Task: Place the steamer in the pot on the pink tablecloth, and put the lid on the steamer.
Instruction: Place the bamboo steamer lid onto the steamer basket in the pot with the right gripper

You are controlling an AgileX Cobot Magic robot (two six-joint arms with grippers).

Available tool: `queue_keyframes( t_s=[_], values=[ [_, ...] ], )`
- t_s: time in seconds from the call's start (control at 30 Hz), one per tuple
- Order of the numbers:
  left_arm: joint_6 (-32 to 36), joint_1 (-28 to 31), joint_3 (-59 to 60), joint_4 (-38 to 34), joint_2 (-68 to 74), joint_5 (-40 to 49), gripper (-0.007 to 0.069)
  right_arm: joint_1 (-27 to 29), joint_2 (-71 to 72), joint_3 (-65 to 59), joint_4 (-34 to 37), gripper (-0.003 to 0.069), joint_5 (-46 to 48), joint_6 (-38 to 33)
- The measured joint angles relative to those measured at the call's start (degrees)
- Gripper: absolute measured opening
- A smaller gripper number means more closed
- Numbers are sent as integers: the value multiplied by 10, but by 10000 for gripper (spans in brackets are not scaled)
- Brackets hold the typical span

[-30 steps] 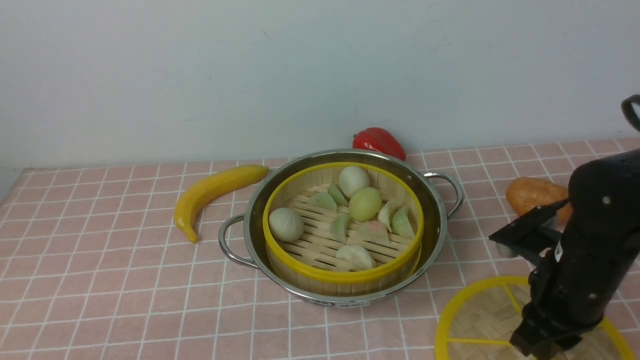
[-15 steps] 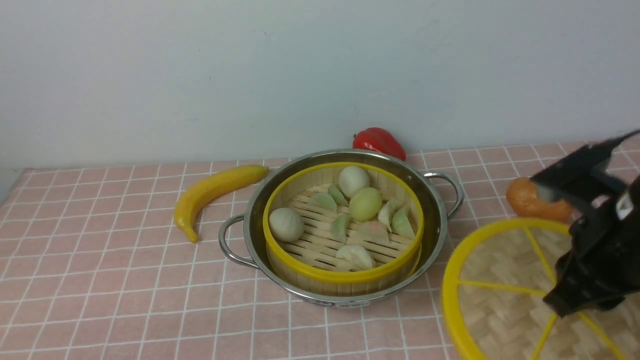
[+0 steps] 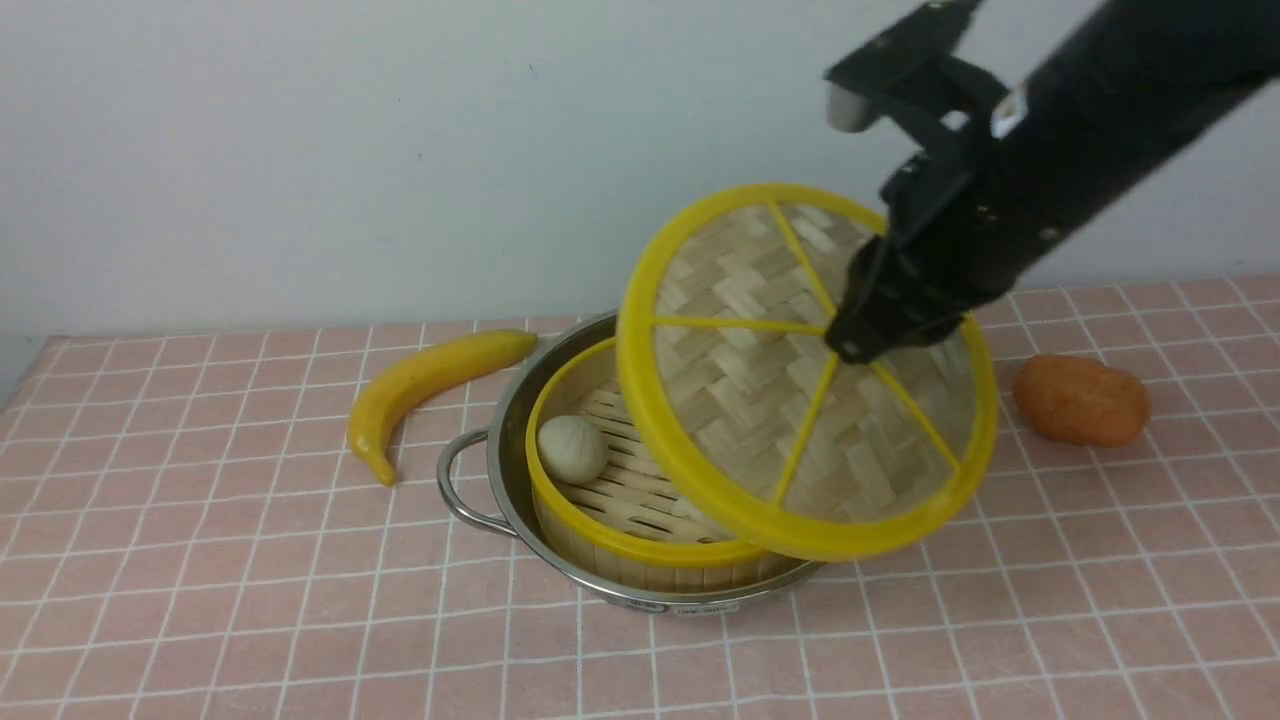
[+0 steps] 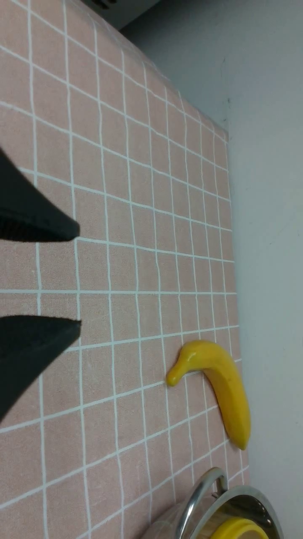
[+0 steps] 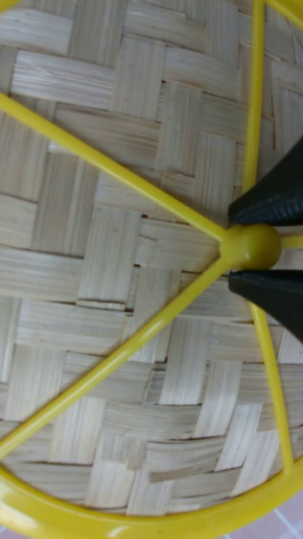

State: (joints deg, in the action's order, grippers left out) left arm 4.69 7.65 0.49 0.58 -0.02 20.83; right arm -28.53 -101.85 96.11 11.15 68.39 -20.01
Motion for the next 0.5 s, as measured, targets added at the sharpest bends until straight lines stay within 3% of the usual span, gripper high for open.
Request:
queue_keyframes(
  t_s=[0.27, 0.5],
  values=[
    [0, 0, 0, 0, 0, 0, 242, -18, -156, 170, -22, 148, 20, -12],
    [0, 0, 0, 0, 0, 0, 242, -22, -196, 197, -14, 148, 22, -13]
  ],
)
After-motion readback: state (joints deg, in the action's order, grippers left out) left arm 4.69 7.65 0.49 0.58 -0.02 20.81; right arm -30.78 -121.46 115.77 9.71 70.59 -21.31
